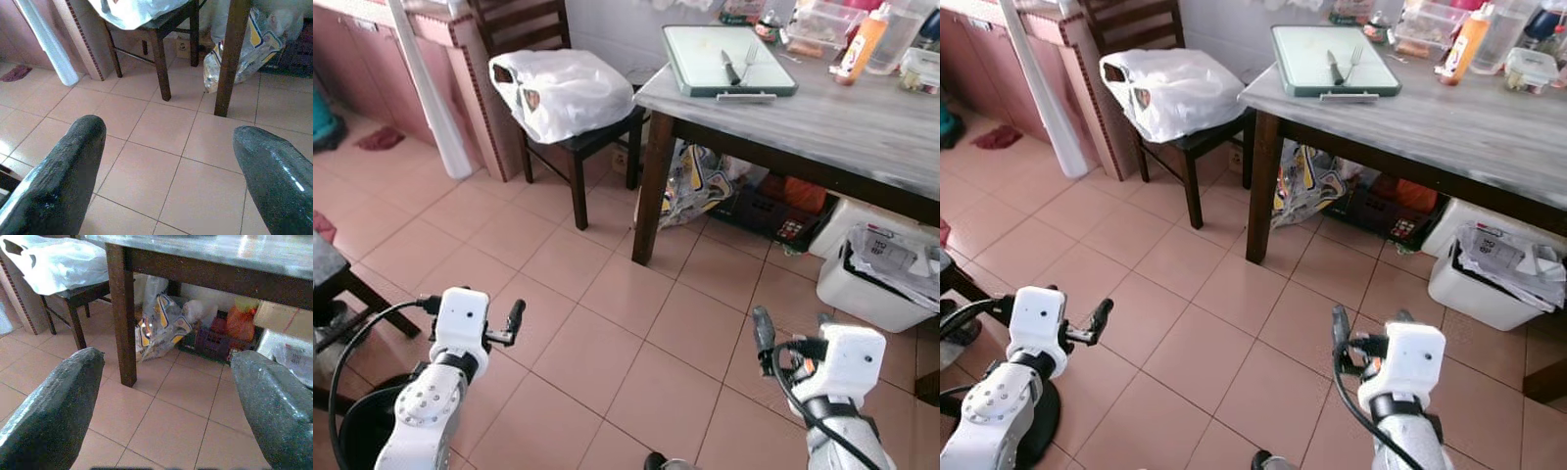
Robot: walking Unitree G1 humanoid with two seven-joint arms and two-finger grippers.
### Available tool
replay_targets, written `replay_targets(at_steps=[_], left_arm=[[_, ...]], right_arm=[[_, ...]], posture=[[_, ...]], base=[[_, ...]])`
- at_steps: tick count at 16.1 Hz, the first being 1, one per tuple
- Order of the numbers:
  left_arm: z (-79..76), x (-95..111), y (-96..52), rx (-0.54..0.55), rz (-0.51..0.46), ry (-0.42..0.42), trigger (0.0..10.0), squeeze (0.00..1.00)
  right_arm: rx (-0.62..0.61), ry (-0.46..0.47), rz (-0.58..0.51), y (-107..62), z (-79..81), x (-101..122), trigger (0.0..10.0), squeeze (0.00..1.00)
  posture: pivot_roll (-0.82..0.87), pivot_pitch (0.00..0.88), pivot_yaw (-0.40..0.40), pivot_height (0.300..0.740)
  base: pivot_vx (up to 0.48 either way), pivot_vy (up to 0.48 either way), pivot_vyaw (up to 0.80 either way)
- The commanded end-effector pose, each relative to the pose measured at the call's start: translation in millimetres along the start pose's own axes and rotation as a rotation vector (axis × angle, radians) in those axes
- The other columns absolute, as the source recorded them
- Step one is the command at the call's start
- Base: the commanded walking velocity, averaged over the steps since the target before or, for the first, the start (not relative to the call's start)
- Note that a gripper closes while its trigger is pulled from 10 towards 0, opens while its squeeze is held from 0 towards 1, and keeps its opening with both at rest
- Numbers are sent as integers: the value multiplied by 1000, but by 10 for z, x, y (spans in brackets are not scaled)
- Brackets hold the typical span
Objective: Setting the table
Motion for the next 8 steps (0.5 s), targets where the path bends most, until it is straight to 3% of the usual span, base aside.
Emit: replay_targets(at_steps=[1,3,5,8], left_arm=[[8,11,4,5,-5,-6,10000,0],[21,102,53,50,-51,-21,10000,0],[-112,282,108,-7,-123,-8,10000,0],[-136,356,93,-11,-159,-4,10000,0]], right_arm=[[17,-5,18,20,43,-40,10000,0],[28,6,26,40,41,-71,10000,0],[8,21,29,35,31,-110,10000,0],[7,9,22,17,78,-116,10000,0]], posture=[[97,143,-73,740],[114,138,-74,740],[124,150,-75,740],[117,149,-79,740]], base=[[0,0,0],[0,0,0],[0,0,0],[0,0,0]])
Point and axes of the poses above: a point about 5 cm out from each wrist's last joint towards the gripper, its own y axis pointing out of the wrist towards the gripper, its own x axis along the axis of the wrist's last joint, z = x × y, the point moved 6 cm from there along y, pointing out of the wrist towards the gripper, and after that the axes turned 1 degree about y, right-handed, at the moved point
